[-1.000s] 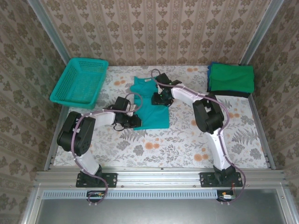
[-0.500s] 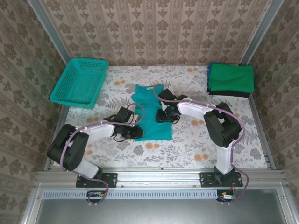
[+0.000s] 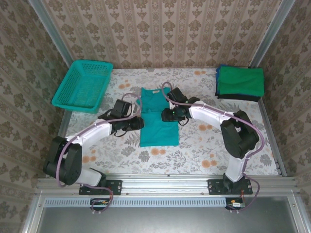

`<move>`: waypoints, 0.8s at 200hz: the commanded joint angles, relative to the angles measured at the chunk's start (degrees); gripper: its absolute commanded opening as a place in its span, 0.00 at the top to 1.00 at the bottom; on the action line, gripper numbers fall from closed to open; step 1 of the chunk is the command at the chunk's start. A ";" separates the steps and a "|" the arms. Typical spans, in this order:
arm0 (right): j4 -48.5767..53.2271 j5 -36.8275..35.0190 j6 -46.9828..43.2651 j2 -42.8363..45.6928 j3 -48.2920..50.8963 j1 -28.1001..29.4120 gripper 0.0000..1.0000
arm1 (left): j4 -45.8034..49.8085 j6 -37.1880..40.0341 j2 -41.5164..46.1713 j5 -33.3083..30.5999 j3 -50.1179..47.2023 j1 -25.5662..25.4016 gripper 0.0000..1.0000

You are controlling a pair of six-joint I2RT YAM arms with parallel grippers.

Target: Fold and stack the t-shirts

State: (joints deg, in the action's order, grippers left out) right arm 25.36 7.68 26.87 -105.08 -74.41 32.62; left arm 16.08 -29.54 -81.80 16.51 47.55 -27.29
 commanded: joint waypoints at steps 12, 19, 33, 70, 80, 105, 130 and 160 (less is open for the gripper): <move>-1.75 -2.31 0.85 -4.63 -3.10 0.82 0.55 | -0.28 2.38 -4.80 -1.06 3.31 0.90 0.70; -1.57 -3.12 0.71 -5.30 -3.38 1.25 0.55 | -0.71 2.32 -5.34 -0.87 2.67 2.40 0.70; -0.21 -5.31 0.64 -6.69 -3.94 2.06 0.56 | -1.94 1.51 -5.39 -0.63 0.44 2.59 0.70; 2.44 -8.70 0.97 -7.09 -1.57 4.27 0.58 | -4.46 -0.60 -1.24 -0.91 -6.10 2.74 0.70; 2.80 -9.43 1.15 -6.51 -0.44 4.88 0.58 | -4.07 -0.69 0.24 -1.35 -7.33 2.72 0.70; 3.16 -9.91 1.78 -4.00 3.64 6.41 0.58 | -2.57 -0.70 3.96 -2.23 -9.70 2.75 0.69; 3.58 -11.64 2.43 0.15 7.90 7.76 0.58 | -1.12 -0.62 6.97 -2.13 -10.87 2.76 0.68; 2.78 -11.95 3.96 5.73 10.94 7.94 0.57 | 1.74 0.80 9.14 -1.22 -10.72 2.33 0.68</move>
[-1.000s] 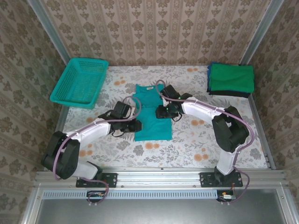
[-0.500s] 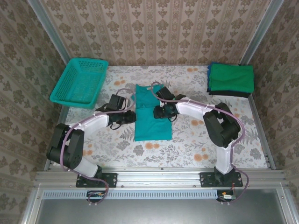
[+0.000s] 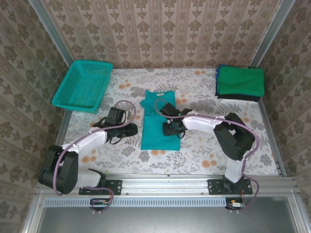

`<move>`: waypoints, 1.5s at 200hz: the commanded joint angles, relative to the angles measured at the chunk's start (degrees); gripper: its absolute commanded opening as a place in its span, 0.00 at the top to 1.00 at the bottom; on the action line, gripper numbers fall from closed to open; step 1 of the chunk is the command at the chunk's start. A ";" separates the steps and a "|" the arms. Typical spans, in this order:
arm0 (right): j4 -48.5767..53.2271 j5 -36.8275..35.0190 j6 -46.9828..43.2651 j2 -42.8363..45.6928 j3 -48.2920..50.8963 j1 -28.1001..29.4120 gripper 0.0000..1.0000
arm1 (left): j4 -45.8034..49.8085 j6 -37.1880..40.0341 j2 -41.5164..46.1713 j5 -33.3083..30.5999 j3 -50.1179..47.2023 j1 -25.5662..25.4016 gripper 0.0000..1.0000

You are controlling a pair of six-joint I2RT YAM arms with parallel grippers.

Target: Fold and stack the t-shirts

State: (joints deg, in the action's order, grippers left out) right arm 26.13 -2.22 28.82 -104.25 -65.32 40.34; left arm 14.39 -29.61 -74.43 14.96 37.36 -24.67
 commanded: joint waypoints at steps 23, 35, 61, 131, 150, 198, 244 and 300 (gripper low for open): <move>2.09 -1.94 1.60 7.62 1.04 0.01 0.56 | 2.88 -0.17 3.80 0.38 -2.58 -0.50 0.68; 1.60 -1.77 1.33 8.41 1.20 -0.55 0.56 | 0.45 -1.43 4.76 0.68 -4.42 -0.63 0.66; -0.59 0.21 2.54 8.21 2.12 -2.88 0.56 | -3.40 -3.26 3.47 1.96 -5.68 -0.77 0.66; -6.69 2.20 3.79 -0.28 1.26 -6.32 0.56 | -8.98 0.78 -15.22 9.45 9.23 -4.74 0.76; -4.60 1.72 3.22 -2.97 -1.38 -7.11 0.58 | -11.47 -0.17 -17.26 10.11 7.89 -6.68 0.75; -2.15 0.52 1.82 -0.47 -3.00 -7.29 0.57 | -15.05 -2.10 -17.29 8.97 0.79 -7.60 0.93; -2.65 0.38 3.77 10.81 6.82 -6.70 0.54 | -13.11 -1.92 -14.43 8.24 0.94 -7.24 1.00; -6.89 3.33 10.90 18.10 18.85 0.42 0.50 | -7.47 -3.35 -2.00 4.73 -3.61 -9.07 0.66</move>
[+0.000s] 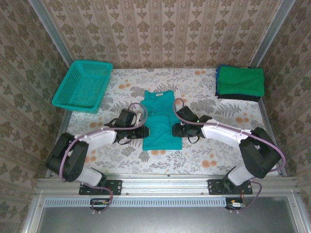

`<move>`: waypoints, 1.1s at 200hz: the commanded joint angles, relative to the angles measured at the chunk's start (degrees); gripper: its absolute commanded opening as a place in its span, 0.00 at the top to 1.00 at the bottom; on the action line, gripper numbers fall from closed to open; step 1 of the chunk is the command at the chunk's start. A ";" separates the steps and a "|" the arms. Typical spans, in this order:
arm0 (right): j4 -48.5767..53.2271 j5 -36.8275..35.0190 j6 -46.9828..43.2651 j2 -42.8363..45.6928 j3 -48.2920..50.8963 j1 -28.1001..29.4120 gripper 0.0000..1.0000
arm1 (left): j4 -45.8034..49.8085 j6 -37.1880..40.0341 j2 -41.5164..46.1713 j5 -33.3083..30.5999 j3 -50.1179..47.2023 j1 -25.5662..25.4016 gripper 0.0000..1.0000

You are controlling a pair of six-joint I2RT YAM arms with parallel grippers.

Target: Fold and stack the t-shirts

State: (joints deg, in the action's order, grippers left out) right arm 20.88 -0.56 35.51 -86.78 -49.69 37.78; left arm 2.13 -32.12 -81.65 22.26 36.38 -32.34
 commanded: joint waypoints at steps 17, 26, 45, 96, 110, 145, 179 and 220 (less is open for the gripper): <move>-0.62 0.97 5.98 0.54 4.00 4.60 0.50 | 6.56 -1.73 7.75 -4.54 -5.15 -3.71 0.61; -0.14 0.02 6.68 0.97 4.53 5.45 0.50 | 6.39 -2.69 8.46 -4.84 -6.86 -4.59 0.60; 1.33 -1.59 7.56 1.94 5.21 7.03 0.48 | 5.81 -4.97 10.28 -5.96 -10.63 -5.94 0.54; 1.23 -2.79 8.18 0.78 6.08 7.83 0.46 | 5.27 -5.80 12.45 -10.01 -12.05 -9.10 0.39; 1.36 -3.37 8.18 0.20 5.90 7.97 0.45 | 4.85 -5.45 10.99 -10.04 -11.10 -9.08 0.40; 1.44 -4.53 7.58 -1.05 5.45 8.00 0.43 | 1.50 -6.02 5.76 -8.00 -8.27 -10.77 0.44; -1.22 -2.44 7.73 -1.91 6.08 8.05 0.45 | -0.58 -7.14 2.83 -7.69 -6.36 -12.39 0.51; -5.04 0.23 9.13 -1.77 7.94 8.69 0.55 | -2.61 -7.93 0.70 -5.90 -5.48 -13.61 0.57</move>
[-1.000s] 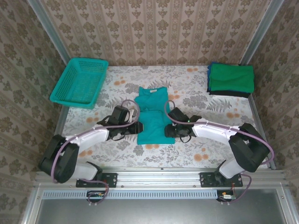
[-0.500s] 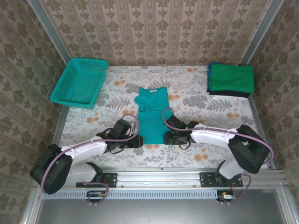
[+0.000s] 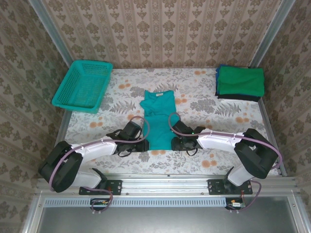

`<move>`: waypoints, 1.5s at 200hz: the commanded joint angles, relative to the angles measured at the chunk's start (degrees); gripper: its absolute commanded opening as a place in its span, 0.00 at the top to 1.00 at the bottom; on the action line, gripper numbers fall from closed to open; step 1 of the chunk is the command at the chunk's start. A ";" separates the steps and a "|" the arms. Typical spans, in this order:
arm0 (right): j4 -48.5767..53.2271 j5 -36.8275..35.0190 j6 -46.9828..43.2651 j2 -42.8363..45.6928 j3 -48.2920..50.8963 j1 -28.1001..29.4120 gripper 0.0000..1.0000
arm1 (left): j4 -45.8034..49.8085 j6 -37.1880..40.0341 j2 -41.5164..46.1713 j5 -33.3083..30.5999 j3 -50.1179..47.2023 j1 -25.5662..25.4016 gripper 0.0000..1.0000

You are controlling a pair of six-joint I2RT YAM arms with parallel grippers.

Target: Fold and stack the t-shirts

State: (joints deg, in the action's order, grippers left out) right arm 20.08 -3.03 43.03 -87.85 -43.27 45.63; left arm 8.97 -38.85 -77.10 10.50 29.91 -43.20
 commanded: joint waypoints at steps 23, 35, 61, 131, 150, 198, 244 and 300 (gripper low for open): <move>-4.33 3.18 1.75 0.24 1.36 0.95 0.63 | -11.46 -1.90 -3.35 7.21 1.20 -2.83 0.65; -4.32 3.43 1.46 0.73 1.18 0.94 0.67 | -12.22 -2.18 -2.98 7.58 1.42 -2.93 0.65; -2.72 3.23 0.62 1.18 -0.16 0.92 0.77 | -11.97 -2.10 -2.83 7.78 1.73 -3.00 0.73; 10.23 -1.17 -1.06 9.80 -3.83 0.87 0.94 | 2.02 -1.22 10.10 4.61 -0.02 -1.39 1.00; 12.93 0.06 -1.60 12.64 -5.30 0.81 0.95 | 7.09 -1.32 16.74 2.99 -0.34 -0.42 1.00; 19.27 0.44 -8.82 7.09 -21.71 -1.12 0.96 | 13.74 3.20 18.54 4.10 8.36 5.16 1.00; 18.91 4.98 -14.37 -6.24 -36.72 -8.56 0.96 | 11.91 8.00 8.13 7.86 19.48 15.94 1.00; 16.14 11.46 -14.04 -19.29 -46.33 -16.44 0.95 | 12.09 13.17 -16.65 16.00 39.41 23.12 1.00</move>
State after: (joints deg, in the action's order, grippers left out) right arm 36.07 5.23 30.04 -102.96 -85.36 31.68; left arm 20.58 -29.63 -86.46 21.45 62.81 -21.76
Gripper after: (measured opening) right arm 0.068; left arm 0.053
